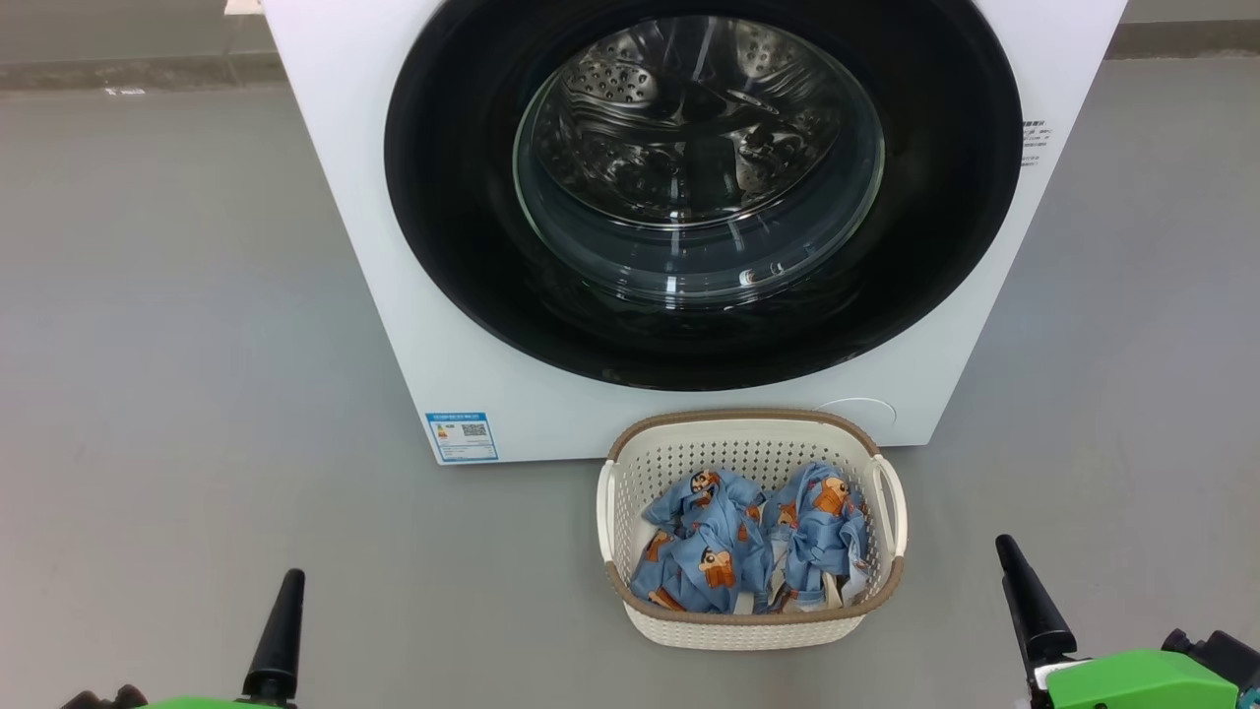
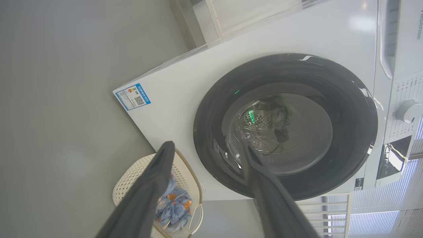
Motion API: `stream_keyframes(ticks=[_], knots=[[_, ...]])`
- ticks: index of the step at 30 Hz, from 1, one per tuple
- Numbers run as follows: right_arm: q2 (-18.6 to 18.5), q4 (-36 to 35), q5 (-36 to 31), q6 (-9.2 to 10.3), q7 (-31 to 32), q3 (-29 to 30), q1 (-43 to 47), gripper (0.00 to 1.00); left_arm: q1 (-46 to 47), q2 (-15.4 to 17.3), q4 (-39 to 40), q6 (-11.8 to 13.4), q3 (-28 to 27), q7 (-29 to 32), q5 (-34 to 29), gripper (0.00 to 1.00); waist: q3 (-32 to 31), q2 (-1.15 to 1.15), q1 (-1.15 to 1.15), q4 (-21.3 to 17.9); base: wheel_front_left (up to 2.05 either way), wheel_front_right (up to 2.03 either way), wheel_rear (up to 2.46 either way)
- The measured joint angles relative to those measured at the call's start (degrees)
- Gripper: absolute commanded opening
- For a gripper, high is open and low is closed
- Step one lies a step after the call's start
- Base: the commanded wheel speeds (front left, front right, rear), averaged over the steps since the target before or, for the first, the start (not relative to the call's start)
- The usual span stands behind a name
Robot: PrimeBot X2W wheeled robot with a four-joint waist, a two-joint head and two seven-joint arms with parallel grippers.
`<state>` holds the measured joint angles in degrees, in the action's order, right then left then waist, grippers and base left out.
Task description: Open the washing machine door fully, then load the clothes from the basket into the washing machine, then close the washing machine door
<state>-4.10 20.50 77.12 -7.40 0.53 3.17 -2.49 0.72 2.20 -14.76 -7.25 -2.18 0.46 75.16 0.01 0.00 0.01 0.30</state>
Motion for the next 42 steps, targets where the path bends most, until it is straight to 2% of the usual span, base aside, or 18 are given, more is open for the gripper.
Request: stream_keyframes(ticks=[20, 42], knots=[[-1.1, 2.2, -14.7, 0.0, -3.3, -1.5, -1.2, 1.0, -0.5, 0.5, 1.3, 0.0, 1.0, -3.1, -17.2, 1.0, 0.1, 0.0, 0.0, -0.1, 0.0, 0.0, 0.0], [-2.2, 3.5, -28.5, 0.0, -6.8, -3.7, -2.3, 1.0, -0.8, 1.0, 3.5, -0.1, 2.1, -6.6, -32.7, 1.0, 0.1, 0.0, 0.0, -0.1, 0.0, 0.0, 0.0]])
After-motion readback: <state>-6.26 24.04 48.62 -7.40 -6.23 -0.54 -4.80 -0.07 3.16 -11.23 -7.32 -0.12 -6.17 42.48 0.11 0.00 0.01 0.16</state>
